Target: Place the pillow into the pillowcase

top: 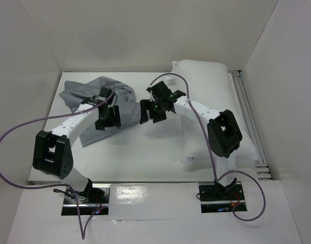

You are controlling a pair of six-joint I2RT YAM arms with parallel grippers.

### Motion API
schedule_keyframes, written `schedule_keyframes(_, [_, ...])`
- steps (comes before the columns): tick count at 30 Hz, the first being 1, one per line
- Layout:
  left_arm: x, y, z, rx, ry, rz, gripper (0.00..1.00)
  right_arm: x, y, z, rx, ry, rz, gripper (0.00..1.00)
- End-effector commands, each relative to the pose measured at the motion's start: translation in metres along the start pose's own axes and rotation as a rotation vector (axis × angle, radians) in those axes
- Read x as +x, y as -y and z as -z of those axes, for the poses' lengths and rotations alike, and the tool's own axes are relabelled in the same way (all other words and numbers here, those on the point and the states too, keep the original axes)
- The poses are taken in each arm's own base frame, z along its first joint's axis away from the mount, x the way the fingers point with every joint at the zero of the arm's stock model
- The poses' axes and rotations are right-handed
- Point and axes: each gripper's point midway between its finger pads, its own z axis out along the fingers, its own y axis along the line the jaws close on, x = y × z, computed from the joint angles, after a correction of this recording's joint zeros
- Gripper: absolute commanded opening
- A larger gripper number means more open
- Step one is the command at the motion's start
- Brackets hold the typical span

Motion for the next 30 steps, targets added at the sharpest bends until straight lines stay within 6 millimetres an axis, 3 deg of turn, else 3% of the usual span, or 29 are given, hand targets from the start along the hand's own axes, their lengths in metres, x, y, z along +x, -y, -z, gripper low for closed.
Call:
schedule_keyframes(1, [0.037,0.015,-0.016,0.024,-0.039,-0.057,0.80,-0.011,0.002,0.024,-0.013,0.079,-0.056,0.82])
schedule_keyframes(2, [0.045,0.024,-0.017,0.013,-0.025,-0.107,0.83,-0.014,0.000,0.035,-0.005,0.098,-0.052,0.82])
schedule_keyframes(6, [0.055,0.025,-0.043,-0.101,0.001,-0.180,0.85,-0.008,0.013,0.057,0.092,0.099,-0.028,0.85])
schedule_keyframes(9, [0.054,0.010,-0.063,-0.281,0.008,-0.195,0.85,0.000,0.019,0.072,0.141,0.091,-0.025,0.86])
schedule_keyframes(10, [0.043,0.011,-0.063,-0.329,0.038,-0.196,0.85,0.008,0.022,0.074,0.150,0.071,-0.030,0.86])
schedule_keyframes(12, [0.050,0.003,-0.074,-0.413,-0.014,-0.189,0.83,0.008,0.022,0.078,0.155,0.081,-0.028,0.86])
schedule_keyframes(19, [0.031,0.011,-0.084,-0.470,0.037,-0.189,0.76,0.015,0.028,0.086,0.169,0.087,-0.047,0.86])
schedule_keyframes(21, [0.024,0.013,-0.084,-0.472,0.039,-0.179,0.57,0.013,0.026,0.089,0.165,0.096,-0.054,0.86])
schedule_keyframes(23, [0.022,0.014,-0.082,-0.478,0.032,-0.173,0.06,0.016,0.030,0.087,0.178,0.092,-0.056,0.86])
schedule_keyframes(24, [0.017,0.020,-0.078,-0.458,0.031,-0.166,0.00,0.015,0.032,0.087,0.186,0.096,-0.056,0.86])
schedule_keyframes(26, [0.011,0.026,-0.066,-0.403,0.001,-0.212,0.00,0.015,0.032,0.087,0.186,0.096,-0.056,0.86])
schedule_keyframes(27, [0.007,0.045,-0.056,-0.305,-0.021,-0.220,0.00,0.014,0.033,0.083,0.187,0.095,-0.056,0.86])
schedule_keyframes(29, [0.006,0.057,-0.029,-0.210,-0.075,-0.290,0.00,0.013,0.030,0.079,0.168,0.093,-0.055,0.86])
schedule_keyframes(30, [0.001,0.078,-0.015,-0.103,-0.097,-0.293,0.00,0.011,0.030,0.075,0.165,0.099,-0.053,0.86])
